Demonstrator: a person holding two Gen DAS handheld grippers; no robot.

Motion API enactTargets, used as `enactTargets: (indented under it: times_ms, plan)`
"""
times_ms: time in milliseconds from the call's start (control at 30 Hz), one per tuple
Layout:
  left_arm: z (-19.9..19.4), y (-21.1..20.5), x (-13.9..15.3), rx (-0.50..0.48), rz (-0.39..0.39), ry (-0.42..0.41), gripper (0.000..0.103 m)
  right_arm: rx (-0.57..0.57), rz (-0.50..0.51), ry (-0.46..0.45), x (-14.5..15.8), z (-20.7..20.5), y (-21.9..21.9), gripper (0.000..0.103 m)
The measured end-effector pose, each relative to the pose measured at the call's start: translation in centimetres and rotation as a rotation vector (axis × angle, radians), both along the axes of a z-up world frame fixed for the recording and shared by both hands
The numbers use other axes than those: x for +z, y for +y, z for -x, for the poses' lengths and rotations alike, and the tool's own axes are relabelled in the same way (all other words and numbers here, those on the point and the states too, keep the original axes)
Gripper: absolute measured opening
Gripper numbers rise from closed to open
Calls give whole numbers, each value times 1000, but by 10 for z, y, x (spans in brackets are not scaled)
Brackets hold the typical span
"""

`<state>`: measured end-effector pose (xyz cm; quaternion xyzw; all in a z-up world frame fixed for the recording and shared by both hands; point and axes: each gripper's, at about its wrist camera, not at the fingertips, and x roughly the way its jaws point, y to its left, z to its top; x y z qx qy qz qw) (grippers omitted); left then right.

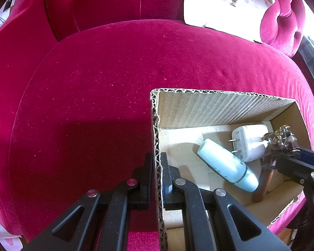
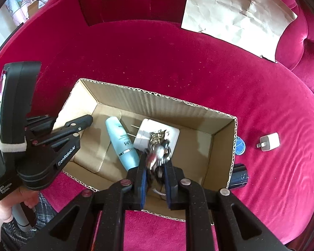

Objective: Organize rigid objects
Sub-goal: 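Lower the keychain into the box and open the right gripper, then withdraw the right gripper from the box toward the white plug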

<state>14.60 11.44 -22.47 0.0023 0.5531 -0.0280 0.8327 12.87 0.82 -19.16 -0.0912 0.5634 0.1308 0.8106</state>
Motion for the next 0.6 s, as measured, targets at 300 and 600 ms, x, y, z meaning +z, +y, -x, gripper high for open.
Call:
enactTargets:
  times_ms: [300, 600]
  plan:
    - [0, 1, 1, -2, -2, -1, 6, -27, 43, -78, 10, 2, -1, 95]
    - [0, 1, 1, -2, -2, -1, 6, -42, 28, -73, 11, 0, -5, 102]
